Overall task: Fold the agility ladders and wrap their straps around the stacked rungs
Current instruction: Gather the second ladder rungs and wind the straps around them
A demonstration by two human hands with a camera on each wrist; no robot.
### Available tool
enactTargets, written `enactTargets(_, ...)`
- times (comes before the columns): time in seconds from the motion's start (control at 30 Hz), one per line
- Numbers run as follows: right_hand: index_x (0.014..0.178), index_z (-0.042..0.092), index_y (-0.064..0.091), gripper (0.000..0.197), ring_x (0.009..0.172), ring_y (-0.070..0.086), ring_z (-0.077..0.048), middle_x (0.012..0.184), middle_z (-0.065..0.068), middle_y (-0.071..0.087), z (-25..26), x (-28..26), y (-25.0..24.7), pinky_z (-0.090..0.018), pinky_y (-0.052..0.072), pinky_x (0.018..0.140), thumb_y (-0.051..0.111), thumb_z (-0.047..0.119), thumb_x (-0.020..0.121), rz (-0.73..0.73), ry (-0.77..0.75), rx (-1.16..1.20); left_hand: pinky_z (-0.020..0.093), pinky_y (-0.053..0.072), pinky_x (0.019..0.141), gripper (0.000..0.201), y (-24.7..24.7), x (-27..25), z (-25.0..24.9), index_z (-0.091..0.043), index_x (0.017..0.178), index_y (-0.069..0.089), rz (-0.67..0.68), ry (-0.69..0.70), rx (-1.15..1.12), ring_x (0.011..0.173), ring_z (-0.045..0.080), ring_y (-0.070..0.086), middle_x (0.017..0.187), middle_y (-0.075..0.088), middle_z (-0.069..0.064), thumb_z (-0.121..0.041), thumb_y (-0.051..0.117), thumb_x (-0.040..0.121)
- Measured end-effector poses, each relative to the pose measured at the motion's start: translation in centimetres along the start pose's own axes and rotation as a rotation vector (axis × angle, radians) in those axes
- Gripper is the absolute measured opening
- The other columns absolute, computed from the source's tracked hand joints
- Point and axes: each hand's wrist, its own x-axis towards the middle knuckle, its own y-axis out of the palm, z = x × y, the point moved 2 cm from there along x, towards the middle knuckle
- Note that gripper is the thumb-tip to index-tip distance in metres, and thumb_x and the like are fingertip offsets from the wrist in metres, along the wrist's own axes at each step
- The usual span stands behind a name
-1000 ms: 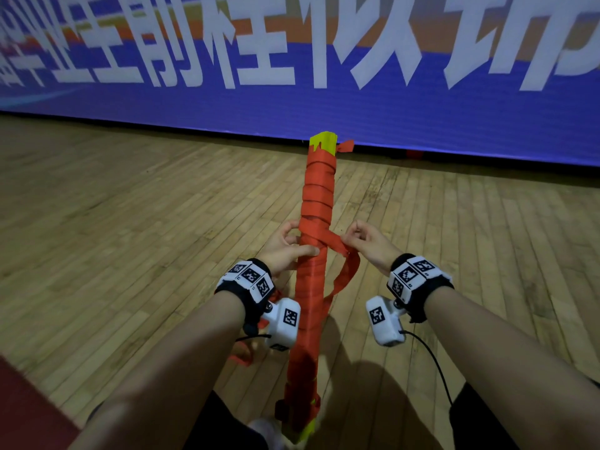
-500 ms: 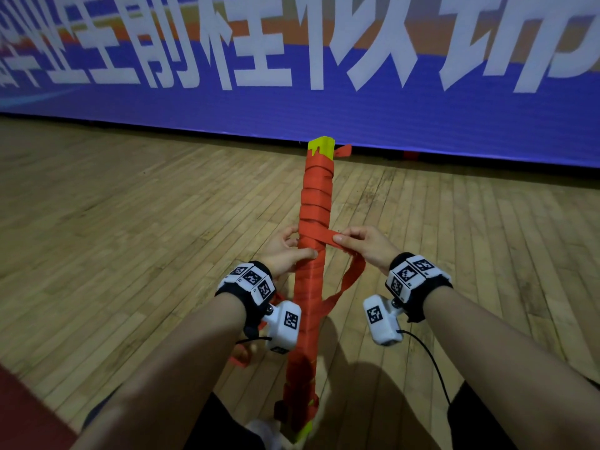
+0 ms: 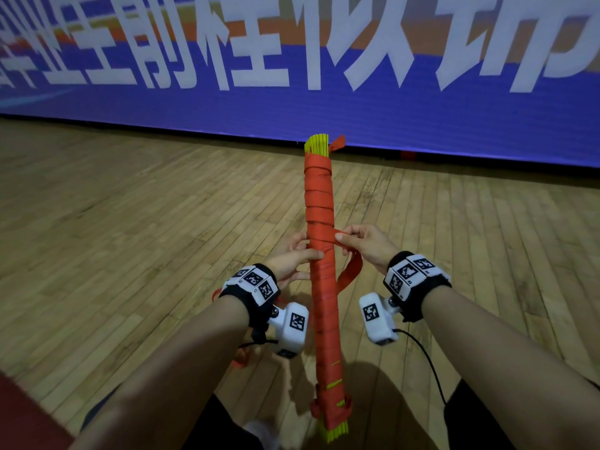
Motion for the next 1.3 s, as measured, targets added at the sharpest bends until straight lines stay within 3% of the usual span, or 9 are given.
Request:
enactTargets(0.07, 0.071, 0.011, 0.056, 0.022, 0.040, 0.049, 0.001, 0.042, 0.007, 0.056, 0.2, 0.0, -0.1, -0.013, 0.036, 0.047, 0.057, 0.008, 0.093, -0.034, -0.002, 0.006, 0.042, 0.054, 0.088, 0.046, 0.4, 0.1, 0.1, -0.016, 0.129, 0.047, 0.025, 0.017, -0.002, 0.103, 0.024, 0.064, 0.109, 0.065, 0.012, 0.000, 0.061, 0.088)
enactTargets(0.2, 0.069, 0.011, 0.054, 0.024, 0.040, 0.051, 0.002, 0.050, 0.000, 0.055, 0.5, 0.0, -0.2, -0.012, 0.038, 0.045, 0.058, 0.005, 0.092, -0.088, -0.019, 0.026, 0.026, 0.058, 0.067, 0.056, 1.3, 0.3, 0.0, -0.018, 0.128, 0.046, 0.031, 0.078, 0.017, 0.073, 0.011, 0.067, 0.087, 0.066, 0.007, 0.009, 0.064, 0.083)
enactTargets(0.37, 0.071, 0.012, 0.059, 0.019, 0.042, 0.051, 0.002, 0.062, -0.005, 0.055, 0.6, -0.2, -1.0, -0.012, 0.040, 0.048, 0.061, 0.008, 0.090, -0.145, -0.044, 0.031, 0.033, 0.057, 0.076, 0.074, 1.9, 1.2, -0.2, -0.012, 0.141, 0.036, -0.054, 0.096, 0.009, 0.077, 0.015, 0.066, 0.083, 0.067, 0.004, 0.007, 0.070, 0.078)
enactTargets(0.53, 0.084, 0.008, 0.063, 0.003, 0.048, 0.051, 0.000, 0.074, -0.004, 0.060, 0.4, -0.5, -2.3, -0.015, 0.044, 0.052, 0.066, 0.009, 0.086, -0.137, -0.011, 0.117, 0.032, 0.058, 0.073, 0.050, 2.1, 1.6, -0.4, -0.001, 0.124, 0.045, -0.017, 0.080, 0.000, 0.085, 0.019, 0.066, 0.098, 0.066, 0.009, 0.009, 0.067, 0.080)
enactTargets(0.67, 0.116, -0.004, 0.061, 0.030, 0.055, 0.053, 0.001, 0.095, -0.008, 0.064, 0.3, -0.7, -2.7, -0.014, 0.043, 0.054, 0.062, 0.010, 0.089, -0.043, 0.012, 0.093, 0.027, 0.057, 0.068, 0.039, 2.4, 1.3, -0.4, -0.004, 0.117, 0.048, 0.062, 0.074, -0.017, 0.084, 0.019, 0.066, 0.097, 0.064, 0.011, 0.012, 0.060, 0.083)
enactTargets(0.8, 0.114, -0.003, 0.063, 0.031, 0.050, 0.046, -0.003, 0.080, -0.005, 0.061, 0.5, -0.8, -2.7, -0.014, 0.041, 0.052, 0.064, 0.016, 0.089, -0.099, 0.002, 0.039, 0.031, 0.055, 0.081, 0.047, 3.0, 1.4, -0.3, -0.001, 0.125, 0.052, 0.058, 0.090, 0.021, 0.096, 0.023, 0.062, 0.105, 0.060, 0.013, 0.007, 0.066, 0.081)
enactTargets(1.0, 0.101, -0.003, 0.067, 0.024, 0.049, 0.049, -0.002, 0.072, -0.006, 0.060, 0.5, -0.9, -2.1, -0.013, 0.041, 0.050, 0.068, 0.015, 0.086, -0.117, -0.004, -0.021, 0.035, 0.052, 0.090, 0.032, 3.7, 1.9, 0.3, -0.022, 0.093, 0.063, -0.109, 0.138, 0.198, 0.099, 0.019, 0.062, 0.099, 0.066, 0.003, -0.005, 0.080, 0.072)
enactTargets(1.17, 0.109, 0.000, 0.064, 0.025, 0.061, 0.052, -0.009, 0.081, -0.003, 0.063, 0.5, -1.0, -3.0, -0.015, 0.045, 0.056, 0.065, 0.014, 0.088, -0.024, 0.010, -0.025, 0.044, 0.052, 0.093, 0.058, 3.5, 1.5, -0.3, -0.006, 0.122, 0.051, -0.074, 0.092, 0.144, 0.101, 0.026, 0.066, 0.110, 0.068, 0.015, 0.000, 0.079, 0.072)
enactTargets(1.3, 0.101, 0.006, 0.064, 0.016, 0.059, 0.052, -0.010, 0.080, -0.002, 0.063, 0.6, -1.0, -3.1, -0.018, 0.045, 0.058, 0.062, 0.017, 0.090, 0.036, 0.003, -0.078, 0.046, 0.054, 0.087, 0.054, 3.2, 1.5, -0.4, -0.009, 0.114, 0.045, -0.038, 0.089, 0.143, 0.092, 0.027, 0.067, 0.101, 0.069, 0.016, 0.003, 0.077, 0.073)
